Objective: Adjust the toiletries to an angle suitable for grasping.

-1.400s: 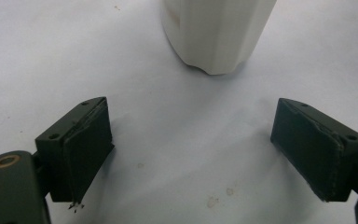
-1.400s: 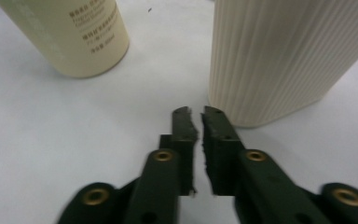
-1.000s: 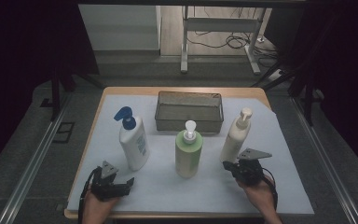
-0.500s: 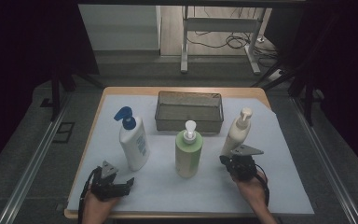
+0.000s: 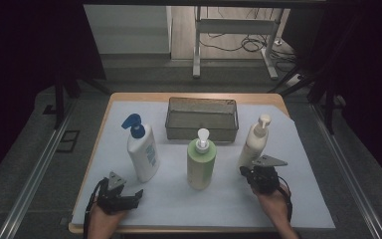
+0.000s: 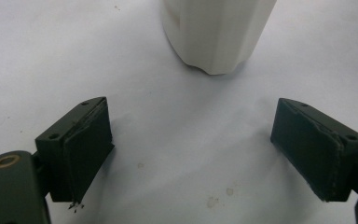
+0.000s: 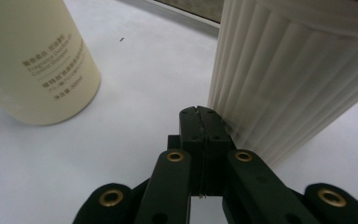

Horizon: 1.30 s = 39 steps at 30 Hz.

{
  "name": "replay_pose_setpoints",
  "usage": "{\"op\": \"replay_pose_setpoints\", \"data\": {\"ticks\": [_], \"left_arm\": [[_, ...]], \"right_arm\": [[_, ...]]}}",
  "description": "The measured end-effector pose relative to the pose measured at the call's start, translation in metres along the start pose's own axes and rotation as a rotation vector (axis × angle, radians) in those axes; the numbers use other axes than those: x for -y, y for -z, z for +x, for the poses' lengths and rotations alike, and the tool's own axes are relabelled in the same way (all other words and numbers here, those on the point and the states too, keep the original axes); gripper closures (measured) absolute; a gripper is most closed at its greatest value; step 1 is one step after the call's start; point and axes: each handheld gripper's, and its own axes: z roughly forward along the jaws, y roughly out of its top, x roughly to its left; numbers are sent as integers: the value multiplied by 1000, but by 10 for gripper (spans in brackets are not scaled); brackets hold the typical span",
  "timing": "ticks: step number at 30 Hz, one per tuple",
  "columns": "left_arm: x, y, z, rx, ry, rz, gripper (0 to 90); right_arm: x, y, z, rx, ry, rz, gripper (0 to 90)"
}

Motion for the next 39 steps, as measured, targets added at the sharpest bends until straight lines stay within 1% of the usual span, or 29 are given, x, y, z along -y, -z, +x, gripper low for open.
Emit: {"op": "replay_pose_setpoints", "data": {"ticks": [7, 14, 19, 20, 22, 26, 28, 29, 34, 39], "left_arm": [[0, 0, 0, 0, 0, 0, 121], [0, 0, 0, 0, 0, 0, 121], [0, 0, 0, 0, 0, 0, 121], [0, 0, 0, 0, 0, 0, 121], [0, 0, 0, 0, 0, 0, 121], [0, 0, 0, 0, 1, 0, 121], [0, 0, 0, 0, 1, 0, 121], [0, 0, 0, 0, 1, 0, 121], [0, 0, 0, 0, 1, 0, 121], [0, 0, 0, 0, 1, 0, 121]], "right_arm": [[3, 5, -8, 18, -8, 4, 900], [7, 11, -20, 40, -23, 10, 900], [8, 12, -25, 52, -28, 12, 900], [8, 13, -28, 60, -29, 14, 900], [8, 14, -30, 63, -35, 16, 900], [10, 14, -37, 87, -45, 22, 900], [10, 14, -39, 92, -46, 22, 900], [10, 14, -42, 97, -53, 23, 900], [11, 14, -50, 116, -71, 24, 900], [9, 13, -57, 135, -76, 31, 900]]}}
